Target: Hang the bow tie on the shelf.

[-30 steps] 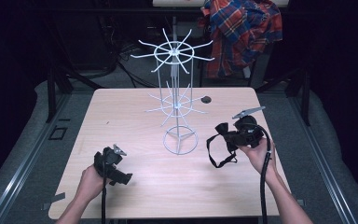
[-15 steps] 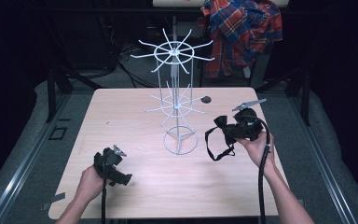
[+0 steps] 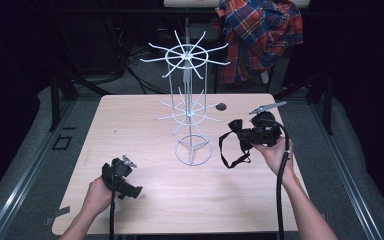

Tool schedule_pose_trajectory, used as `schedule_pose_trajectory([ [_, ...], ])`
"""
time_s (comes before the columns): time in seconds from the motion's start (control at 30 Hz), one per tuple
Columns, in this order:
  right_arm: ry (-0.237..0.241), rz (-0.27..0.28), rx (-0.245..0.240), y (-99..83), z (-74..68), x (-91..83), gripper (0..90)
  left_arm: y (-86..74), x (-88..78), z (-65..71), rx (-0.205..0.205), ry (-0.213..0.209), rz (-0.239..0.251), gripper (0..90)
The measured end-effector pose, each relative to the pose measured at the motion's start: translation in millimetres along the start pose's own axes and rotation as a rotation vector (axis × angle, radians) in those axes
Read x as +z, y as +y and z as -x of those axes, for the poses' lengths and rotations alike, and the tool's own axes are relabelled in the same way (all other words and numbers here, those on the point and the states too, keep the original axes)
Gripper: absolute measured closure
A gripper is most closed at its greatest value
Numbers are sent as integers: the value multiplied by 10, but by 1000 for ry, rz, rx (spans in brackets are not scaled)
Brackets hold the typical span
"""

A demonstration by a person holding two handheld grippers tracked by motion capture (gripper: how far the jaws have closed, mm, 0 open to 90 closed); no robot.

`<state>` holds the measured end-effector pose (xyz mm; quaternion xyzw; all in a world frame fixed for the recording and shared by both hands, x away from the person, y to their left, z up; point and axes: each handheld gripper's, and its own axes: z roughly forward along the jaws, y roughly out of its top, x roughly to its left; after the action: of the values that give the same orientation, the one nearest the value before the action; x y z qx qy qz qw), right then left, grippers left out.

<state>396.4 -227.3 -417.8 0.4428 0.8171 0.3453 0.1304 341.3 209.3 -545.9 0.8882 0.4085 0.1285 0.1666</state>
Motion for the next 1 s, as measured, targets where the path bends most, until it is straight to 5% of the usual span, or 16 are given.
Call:
schedule_pose_trajectory([
  [0.43,9,27,-6,129,-50,46,749,-1,-4,4,0,-4,1,0],
  [1.0,11,68,-5,241,-35,-113,749,10,6,10,9,-6,1,0],
])
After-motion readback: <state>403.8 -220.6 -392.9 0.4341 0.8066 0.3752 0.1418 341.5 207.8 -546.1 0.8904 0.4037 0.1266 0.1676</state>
